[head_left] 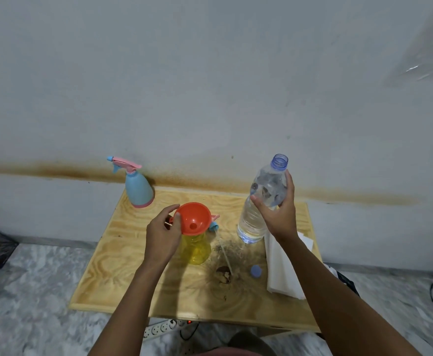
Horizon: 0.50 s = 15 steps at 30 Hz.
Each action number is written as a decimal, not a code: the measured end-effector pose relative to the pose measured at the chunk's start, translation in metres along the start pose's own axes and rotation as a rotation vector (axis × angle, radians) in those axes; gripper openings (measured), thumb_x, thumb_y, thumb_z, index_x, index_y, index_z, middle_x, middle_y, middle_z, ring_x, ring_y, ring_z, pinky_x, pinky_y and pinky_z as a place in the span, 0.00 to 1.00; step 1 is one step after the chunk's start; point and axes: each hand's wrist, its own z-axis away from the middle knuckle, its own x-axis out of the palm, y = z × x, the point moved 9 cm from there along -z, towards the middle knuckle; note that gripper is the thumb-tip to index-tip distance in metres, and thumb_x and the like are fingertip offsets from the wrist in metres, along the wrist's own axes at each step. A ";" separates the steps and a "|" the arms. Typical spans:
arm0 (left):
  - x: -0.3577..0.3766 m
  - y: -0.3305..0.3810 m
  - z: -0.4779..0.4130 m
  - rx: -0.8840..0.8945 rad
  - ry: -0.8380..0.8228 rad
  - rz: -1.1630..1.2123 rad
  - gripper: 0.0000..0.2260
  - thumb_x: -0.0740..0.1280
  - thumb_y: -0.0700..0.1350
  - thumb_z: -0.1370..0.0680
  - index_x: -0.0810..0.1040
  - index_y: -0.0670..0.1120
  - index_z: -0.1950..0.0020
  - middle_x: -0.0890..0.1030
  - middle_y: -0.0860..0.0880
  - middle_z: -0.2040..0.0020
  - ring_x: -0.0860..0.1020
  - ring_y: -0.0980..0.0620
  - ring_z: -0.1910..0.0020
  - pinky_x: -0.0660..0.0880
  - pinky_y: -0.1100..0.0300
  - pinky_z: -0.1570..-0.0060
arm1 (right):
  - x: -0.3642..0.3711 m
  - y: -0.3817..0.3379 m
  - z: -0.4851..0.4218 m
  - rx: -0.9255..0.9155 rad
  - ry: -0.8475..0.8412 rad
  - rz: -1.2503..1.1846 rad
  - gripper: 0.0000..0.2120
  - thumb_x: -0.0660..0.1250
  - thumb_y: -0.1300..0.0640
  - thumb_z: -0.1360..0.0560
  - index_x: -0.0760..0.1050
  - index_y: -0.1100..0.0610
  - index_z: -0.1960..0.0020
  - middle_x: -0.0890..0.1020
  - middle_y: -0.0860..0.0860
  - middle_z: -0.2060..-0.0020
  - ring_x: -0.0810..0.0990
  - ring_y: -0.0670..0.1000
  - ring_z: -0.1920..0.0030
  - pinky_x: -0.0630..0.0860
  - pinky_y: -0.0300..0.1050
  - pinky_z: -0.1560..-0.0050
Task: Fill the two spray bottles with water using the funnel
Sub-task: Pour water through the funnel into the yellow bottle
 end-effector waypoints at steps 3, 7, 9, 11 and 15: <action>-0.001 0.000 0.000 0.008 -0.005 -0.003 0.11 0.63 0.45 0.18 0.80 0.49 0.37 0.78 0.53 0.59 0.75 0.57 0.60 0.69 0.72 0.64 | 0.001 0.001 -0.001 -0.019 0.049 -0.018 0.44 0.78 0.52 0.31 0.56 0.46 0.23 0.69 0.41 0.30 0.69 0.42 0.30 0.71 0.42 0.33; -0.001 -0.001 -0.001 0.004 -0.009 0.003 0.11 0.64 0.45 0.18 0.80 0.49 0.37 0.78 0.55 0.60 0.75 0.57 0.61 0.69 0.73 0.64 | 0.000 0.004 -0.003 -0.064 0.108 -0.029 0.42 0.78 0.55 0.31 0.59 0.48 0.24 0.72 0.44 0.31 0.71 0.44 0.30 0.73 0.46 0.33; 0.000 -0.004 -0.001 -0.005 -0.020 0.015 0.11 0.64 0.44 0.18 0.80 0.50 0.38 0.78 0.54 0.61 0.75 0.56 0.61 0.69 0.71 0.63 | 0.001 0.004 -0.005 -0.063 0.123 -0.046 0.39 0.77 0.59 0.29 0.60 0.50 0.24 0.73 0.41 0.34 0.72 0.40 0.32 0.74 0.45 0.34; 0.001 -0.008 -0.003 -0.013 -0.034 0.036 0.11 0.64 0.45 0.18 0.81 0.50 0.38 0.78 0.52 0.61 0.75 0.54 0.61 0.71 0.67 0.61 | 0.000 0.003 -0.005 -0.048 0.143 -0.052 0.36 0.74 0.61 0.27 0.60 0.51 0.25 0.72 0.39 0.35 0.73 0.35 0.35 0.75 0.44 0.35; 0.002 -0.016 -0.007 -0.022 -0.066 0.064 0.10 0.65 0.45 0.19 0.80 0.53 0.38 0.77 0.49 0.63 0.77 0.49 0.61 0.75 0.59 0.59 | -0.001 -0.007 -0.008 -0.049 0.176 -0.030 0.33 0.73 0.55 0.25 0.61 0.47 0.25 0.73 0.46 0.33 0.73 0.41 0.34 0.74 0.48 0.33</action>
